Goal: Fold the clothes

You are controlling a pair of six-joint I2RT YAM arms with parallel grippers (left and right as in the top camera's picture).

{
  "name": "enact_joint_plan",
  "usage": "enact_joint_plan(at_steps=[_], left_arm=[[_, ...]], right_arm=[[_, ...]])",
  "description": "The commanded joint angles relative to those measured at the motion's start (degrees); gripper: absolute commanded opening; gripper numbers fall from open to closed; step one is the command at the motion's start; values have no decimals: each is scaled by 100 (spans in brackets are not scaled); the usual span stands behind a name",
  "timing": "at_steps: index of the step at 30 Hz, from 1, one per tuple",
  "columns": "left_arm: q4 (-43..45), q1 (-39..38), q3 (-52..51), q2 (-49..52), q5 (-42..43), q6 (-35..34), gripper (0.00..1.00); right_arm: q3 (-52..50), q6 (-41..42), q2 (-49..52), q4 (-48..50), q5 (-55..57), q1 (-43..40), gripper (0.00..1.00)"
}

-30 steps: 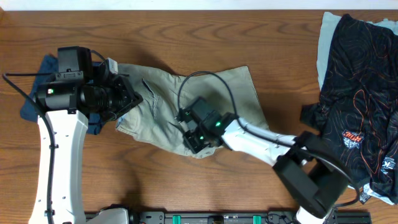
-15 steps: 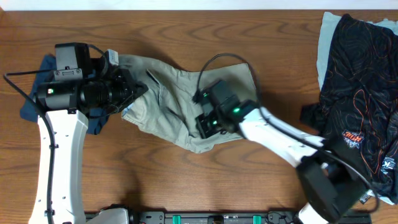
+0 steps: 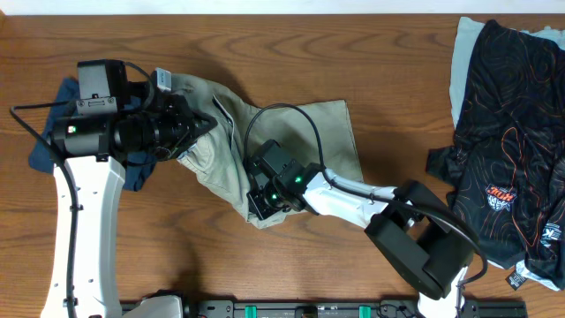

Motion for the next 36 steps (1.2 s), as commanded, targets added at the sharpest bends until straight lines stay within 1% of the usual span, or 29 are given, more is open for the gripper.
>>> enact_joint_plan(at_steps=[1, 4, 9, 12, 15, 20, 25, 27, 30, 34, 36], left_arm=[[52, -2, 192, -66, 245, -46, 6], [33, -2, 192, -66, 236, 103, 6], [-144, -9, 186, -66, -33, 232, 6], [-140, -15, 179, -66, -35, 232, 6], [-116, -37, 179, -66, -35, 229, 6], [-68, -133, 179, -63, -37, 229, 6], [-68, -160, 179, -63, -37, 229, 6], [-39, -160, 179, -63, -37, 227, 6], [39, -197, 179, -63, -37, 201, 6], [293, -372, 179, -63, -39, 72, 6], [479, -511, 179, -57, -39, 4, 6]], right_arm=[[151, -24, -105, -278, 133, -323, 20], [221, -105, -415, -811, 367, -798, 20], [236, -439, -874, -1683, 966, -1720, 22], [236, -634, -911, -2181, 1346, -2173, 22], [223, -636, -896, -2616, 1991, -2601, 22], [179, -599, -894, -2782, 2999, -3106, 22], [168, -153, -890, -2800, 3908, -3329, 23], [168, -109, -890, -2767, 3954, -3418, 23], [157, -118, -881, -2771, 3711, -3499, 22], [-22, -120, -815, -2627, 3300, -3451, 17], [-195, -116, -769, -2496, 3123, -3390, 17]])
